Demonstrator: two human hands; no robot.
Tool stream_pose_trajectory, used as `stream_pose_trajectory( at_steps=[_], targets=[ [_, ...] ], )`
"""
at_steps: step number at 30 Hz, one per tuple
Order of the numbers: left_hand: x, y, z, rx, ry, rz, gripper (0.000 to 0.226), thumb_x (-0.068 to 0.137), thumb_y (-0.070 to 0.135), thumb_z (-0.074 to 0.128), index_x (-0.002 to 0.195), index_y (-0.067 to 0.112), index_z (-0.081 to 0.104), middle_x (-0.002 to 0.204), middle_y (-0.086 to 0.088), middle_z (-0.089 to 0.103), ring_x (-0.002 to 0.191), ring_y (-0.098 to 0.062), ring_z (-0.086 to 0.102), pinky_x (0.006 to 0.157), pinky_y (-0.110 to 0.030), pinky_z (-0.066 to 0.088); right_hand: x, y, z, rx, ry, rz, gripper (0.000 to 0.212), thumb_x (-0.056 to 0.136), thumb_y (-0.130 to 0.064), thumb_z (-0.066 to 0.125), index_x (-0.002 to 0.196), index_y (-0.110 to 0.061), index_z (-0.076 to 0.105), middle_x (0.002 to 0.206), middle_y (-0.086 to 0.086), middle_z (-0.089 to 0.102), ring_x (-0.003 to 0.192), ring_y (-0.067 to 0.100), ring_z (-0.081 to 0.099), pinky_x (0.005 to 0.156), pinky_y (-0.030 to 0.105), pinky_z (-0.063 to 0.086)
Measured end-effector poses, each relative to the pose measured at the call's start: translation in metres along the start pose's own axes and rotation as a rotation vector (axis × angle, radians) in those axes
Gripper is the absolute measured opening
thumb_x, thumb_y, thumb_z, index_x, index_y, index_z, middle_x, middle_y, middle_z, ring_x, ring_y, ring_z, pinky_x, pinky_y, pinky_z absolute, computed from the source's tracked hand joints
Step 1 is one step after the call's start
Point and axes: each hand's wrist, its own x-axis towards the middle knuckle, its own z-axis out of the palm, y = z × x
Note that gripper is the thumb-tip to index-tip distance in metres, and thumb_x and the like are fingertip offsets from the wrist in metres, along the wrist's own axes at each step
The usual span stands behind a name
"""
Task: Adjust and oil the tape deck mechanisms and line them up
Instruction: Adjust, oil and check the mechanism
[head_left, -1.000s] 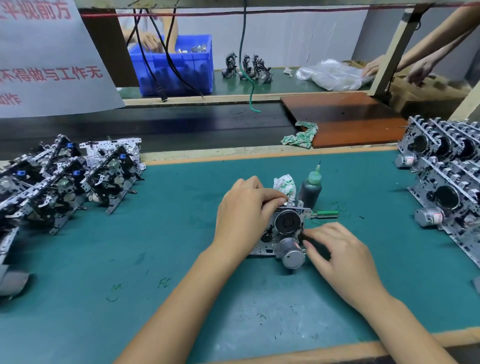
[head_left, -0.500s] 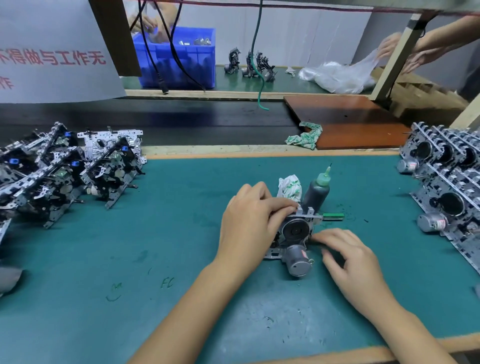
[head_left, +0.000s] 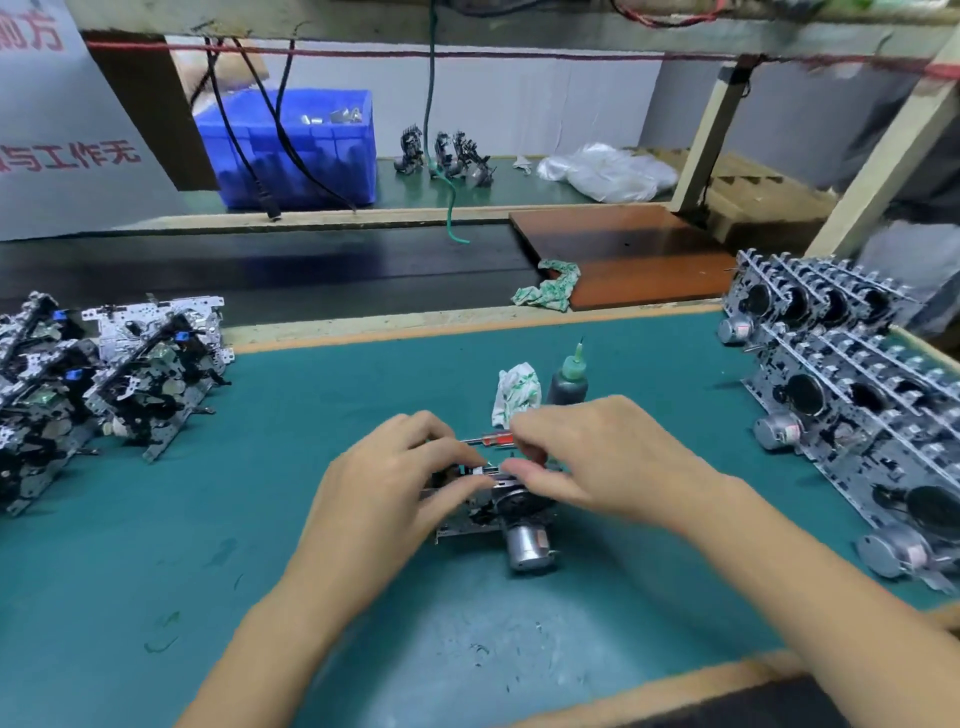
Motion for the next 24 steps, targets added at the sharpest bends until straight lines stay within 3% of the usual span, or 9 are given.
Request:
stream_pose_trajectory(
  at_steps=[2,4,6,8,12,14,20,22,24],
  targets=[
    [0.003,0.0,-0.002,-0.032,-0.021,0.014,0.034,0.083,0.048,0.052,0.08,0.021,0.074,0.076,0.01,0.058,0.067,-0.005,0.048,0.058,-0.021,0.041,0.004,0.004,-0.004,-0.052,-0.026,-0.109,0.039,0.088,-0.059,0.027,0.08,-0.022,0.036,0.073,-0.001,0.058,0.066,0.029,0.056,0.052,0.031,0.025],
    [0.006,0.0,-0.003,-0.016,-0.046,0.064,0.031,0.083,0.044,0.056,0.079,0.019,0.074,0.076,0.01,0.059,0.065,-0.002,0.046,0.058,-0.015,0.038,0.001,0.004,-0.005,-0.026,-0.025,-0.164,0.037,0.089,-0.056,0.039,0.08,-0.02,0.039,0.069,0.002,0.057,0.059,0.03,0.053,0.05,0.031,0.024],
    [0.01,0.0,-0.004,0.028,-0.072,0.137,0.032,0.086,0.041,0.052,0.08,0.018,0.074,0.075,0.01,0.061,0.065,-0.001,0.045,0.058,-0.012,0.036,-0.004,0.003,-0.004,0.047,-0.007,-0.118,0.033,0.091,-0.048,0.052,0.081,-0.021,0.037,0.064,-0.002,0.05,0.053,0.029,0.044,0.05,0.031,0.023],
    [0.016,0.002,-0.005,0.031,-0.087,0.195,0.034,0.087,0.039,0.049,0.079,0.017,0.073,0.076,0.008,0.062,0.064,-0.002,0.047,0.058,-0.011,0.036,-0.008,0.006,-0.003,0.114,-0.023,-0.017,0.032,0.09,-0.05,0.052,0.085,-0.025,0.033,0.06,-0.007,0.04,0.051,0.021,0.033,0.052,0.033,0.022],
    [0.034,0.016,-0.002,0.074,-0.14,0.331,0.035,0.089,0.04,0.047,0.081,0.018,0.073,0.077,0.007,0.063,0.058,-0.004,0.051,0.048,-0.026,0.048,-0.021,0.016,-0.012,0.224,-0.12,0.069,0.028,0.093,-0.047,0.048,0.082,-0.024,0.037,0.057,-0.004,0.041,0.053,0.017,0.037,0.054,0.035,0.029],
    [0.043,0.027,0.001,0.08,-0.154,0.364,0.033,0.088,0.042,0.047,0.082,0.022,0.073,0.078,0.011,0.063,0.063,-0.005,0.049,0.042,-0.029,0.047,-0.031,0.021,-0.023,0.293,-0.141,0.087,0.03,0.094,-0.043,0.051,0.074,-0.025,0.037,0.053,-0.005,0.041,0.053,0.014,0.039,0.052,0.029,0.031],
    [0.097,0.072,0.021,-0.05,-0.217,0.435,0.023,0.088,0.043,0.057,0.087,0.025,0.07,0.08,0.013,0.059,0.074,-0.004,0.046,0.063,-0.029,0.043,-0.067,0.054,-0.087,0.328,-0.118,0.202,0.035,0.09,-0.041,0.053,0.062,-0.024,0.04,0.049,-0.009,0.042,0.047,0.008,0.037,0.05,0.019,0.029],
    [0.134,0.085,0.03,-0.003,-0.252,0.487,0.02,0.087,0.042,0.061,0.088,0.025,0.071,0.083,0.014,0.055,0.078,-0.007,0.045,0.066,-0.025,0.033,-0.068,0.072,-0.105,0.307,-0.094,0.266,0.038,0.087,-0.048,0.048,0.061,-0.021,0.043,0.048,-0.011,0.042,0.045,0.007,0.036,0.049,0.018,0.03],
    [0.177,0.093,0.04,0.07,-0.244,0.464,0.019,0.085,0.045,0.063,0.091,0.029,0.07,0.096,0.011,0.054,0.09,-0.01,0.048,0.07,-0.027,0.034,-0.062,0.096,-0.115,0.277,-0.035,0.349,0.043,0.084,-0.054,0.046,0.061,-0.017,0.045,0.046,-0.011,0.042,0.043,0.006,0.036,0.047,0.016,0.031]
  ],
)
